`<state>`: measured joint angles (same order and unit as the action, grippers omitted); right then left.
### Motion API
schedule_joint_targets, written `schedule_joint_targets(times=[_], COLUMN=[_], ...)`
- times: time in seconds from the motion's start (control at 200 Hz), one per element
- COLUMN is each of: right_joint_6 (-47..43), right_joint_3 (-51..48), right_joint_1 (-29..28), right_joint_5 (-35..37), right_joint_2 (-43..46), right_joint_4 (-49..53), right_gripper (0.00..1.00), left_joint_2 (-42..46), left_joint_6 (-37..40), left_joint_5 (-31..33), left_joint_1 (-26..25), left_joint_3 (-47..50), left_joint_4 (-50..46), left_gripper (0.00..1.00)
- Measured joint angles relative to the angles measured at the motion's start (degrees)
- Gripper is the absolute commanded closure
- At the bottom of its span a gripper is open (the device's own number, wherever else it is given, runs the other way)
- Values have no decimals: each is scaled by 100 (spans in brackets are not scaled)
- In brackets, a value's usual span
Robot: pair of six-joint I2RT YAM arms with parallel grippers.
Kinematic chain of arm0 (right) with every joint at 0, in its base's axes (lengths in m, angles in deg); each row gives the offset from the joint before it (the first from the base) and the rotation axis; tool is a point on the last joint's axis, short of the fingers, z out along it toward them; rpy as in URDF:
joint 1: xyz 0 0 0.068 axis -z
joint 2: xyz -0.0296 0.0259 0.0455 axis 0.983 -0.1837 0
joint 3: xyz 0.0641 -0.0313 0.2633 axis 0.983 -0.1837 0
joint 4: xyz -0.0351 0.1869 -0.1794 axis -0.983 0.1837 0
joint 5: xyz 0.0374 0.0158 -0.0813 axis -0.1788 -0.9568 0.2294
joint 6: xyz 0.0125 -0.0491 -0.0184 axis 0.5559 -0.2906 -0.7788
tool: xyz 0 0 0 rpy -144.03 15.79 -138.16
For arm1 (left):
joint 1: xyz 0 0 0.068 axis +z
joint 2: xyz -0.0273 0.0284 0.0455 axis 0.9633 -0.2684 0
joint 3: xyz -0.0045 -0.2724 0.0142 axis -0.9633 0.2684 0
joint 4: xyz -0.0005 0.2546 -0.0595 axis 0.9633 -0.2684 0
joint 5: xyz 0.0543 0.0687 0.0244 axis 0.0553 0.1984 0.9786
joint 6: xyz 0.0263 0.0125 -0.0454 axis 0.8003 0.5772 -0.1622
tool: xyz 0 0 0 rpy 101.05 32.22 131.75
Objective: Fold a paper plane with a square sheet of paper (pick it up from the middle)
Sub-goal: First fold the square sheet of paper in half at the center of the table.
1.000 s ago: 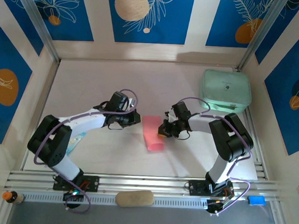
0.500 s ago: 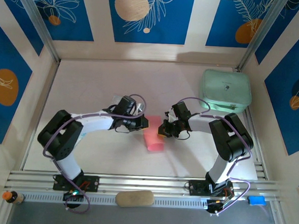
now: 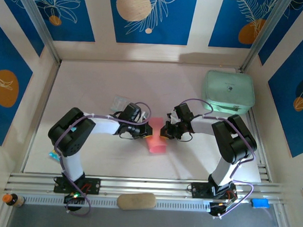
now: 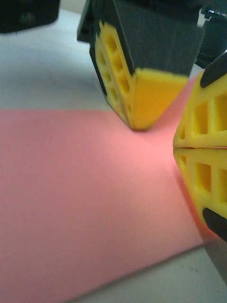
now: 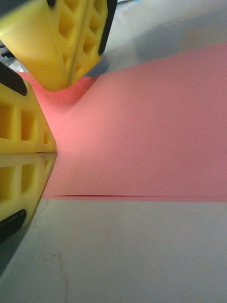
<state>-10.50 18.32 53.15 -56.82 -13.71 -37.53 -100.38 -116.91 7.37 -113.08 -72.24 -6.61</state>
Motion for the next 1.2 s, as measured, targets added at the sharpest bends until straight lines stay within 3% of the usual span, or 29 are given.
schedule_joint_targets(times=[0.345,0.635,1.2], right_joint_6=[0,2,2], right_joint_3=[-17,-22,-22], right_joint_1=[0,0,0], right_joint_5=[-4,-2,0], right_joint_2=[0,4,4], right_joint_4=[-24,-24,-24], right_gripper=[100,100,100], left_joint_2=[0,367,214], left_joint_6=[177,144,-142], left_joint_5=[22,195,13], left_joint_1=[0,-28,-144], left_joint_3=[326,330,796], left_joint_4=[280,-83,763], left_gripper=[92,92,92])
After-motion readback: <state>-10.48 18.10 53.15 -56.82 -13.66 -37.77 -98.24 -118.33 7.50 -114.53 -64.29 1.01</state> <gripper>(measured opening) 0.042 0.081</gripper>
